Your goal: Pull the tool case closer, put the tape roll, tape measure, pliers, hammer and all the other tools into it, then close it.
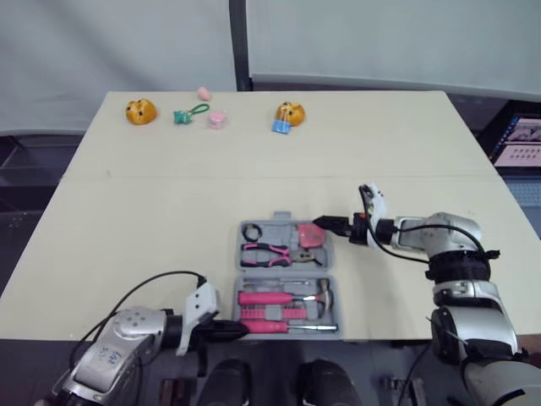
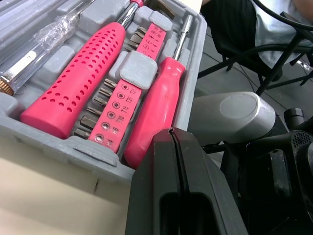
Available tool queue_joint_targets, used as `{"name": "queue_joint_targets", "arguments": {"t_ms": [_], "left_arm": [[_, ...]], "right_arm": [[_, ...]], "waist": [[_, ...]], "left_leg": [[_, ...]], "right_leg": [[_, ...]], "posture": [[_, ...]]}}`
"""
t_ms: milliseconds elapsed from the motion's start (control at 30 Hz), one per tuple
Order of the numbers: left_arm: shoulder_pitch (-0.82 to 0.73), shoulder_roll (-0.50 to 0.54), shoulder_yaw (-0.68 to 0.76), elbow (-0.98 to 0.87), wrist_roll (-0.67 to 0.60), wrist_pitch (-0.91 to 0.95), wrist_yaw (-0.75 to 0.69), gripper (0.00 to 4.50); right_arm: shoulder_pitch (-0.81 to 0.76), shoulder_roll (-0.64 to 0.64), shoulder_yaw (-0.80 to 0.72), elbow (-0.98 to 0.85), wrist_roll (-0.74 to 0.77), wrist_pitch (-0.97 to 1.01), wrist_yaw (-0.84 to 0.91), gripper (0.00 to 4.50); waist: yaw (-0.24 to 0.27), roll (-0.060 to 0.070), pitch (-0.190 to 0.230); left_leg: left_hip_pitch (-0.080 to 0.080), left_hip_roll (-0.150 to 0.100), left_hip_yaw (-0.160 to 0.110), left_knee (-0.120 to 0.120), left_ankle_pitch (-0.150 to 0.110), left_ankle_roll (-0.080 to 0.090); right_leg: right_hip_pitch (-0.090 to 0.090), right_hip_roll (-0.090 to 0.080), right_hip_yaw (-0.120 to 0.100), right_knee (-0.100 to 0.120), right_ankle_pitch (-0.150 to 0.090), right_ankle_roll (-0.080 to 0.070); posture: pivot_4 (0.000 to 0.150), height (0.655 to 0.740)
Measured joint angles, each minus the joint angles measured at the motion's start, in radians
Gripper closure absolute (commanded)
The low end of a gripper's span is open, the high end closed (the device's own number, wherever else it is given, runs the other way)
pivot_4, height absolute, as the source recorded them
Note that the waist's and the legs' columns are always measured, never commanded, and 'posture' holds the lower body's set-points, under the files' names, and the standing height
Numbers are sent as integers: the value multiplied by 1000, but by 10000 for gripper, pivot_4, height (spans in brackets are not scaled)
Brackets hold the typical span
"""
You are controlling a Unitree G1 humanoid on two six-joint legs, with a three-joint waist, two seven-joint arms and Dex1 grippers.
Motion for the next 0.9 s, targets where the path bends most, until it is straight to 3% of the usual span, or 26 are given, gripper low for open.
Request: {"name": "queue_joint_targets", "arguments": {"t_ms": [600, 900], "left_arm": [[3, -34, 90, -38, -106, 45, 30, 45000], [-14, -36, 26, 16, -22, 29, 59, 45000]], "right_arm": [[-31, 32, 2, 80, -50, -54, 28, 200], [-33, 34, 1, 96, -55, -75, 37, 200]], "waist": [[-2, 0, 0], [-2, 0, 0]], "left_leg": [[0, 0, 0, 0, 0, 0], [0, 0, 0, 0, 0, 0]], "right_leg": [[0, 0, 0, 0, 0, 0], [0, 0, 0, 0, 0, 0]], "posture": [[1500, 6677], [1500, 6677]]}}
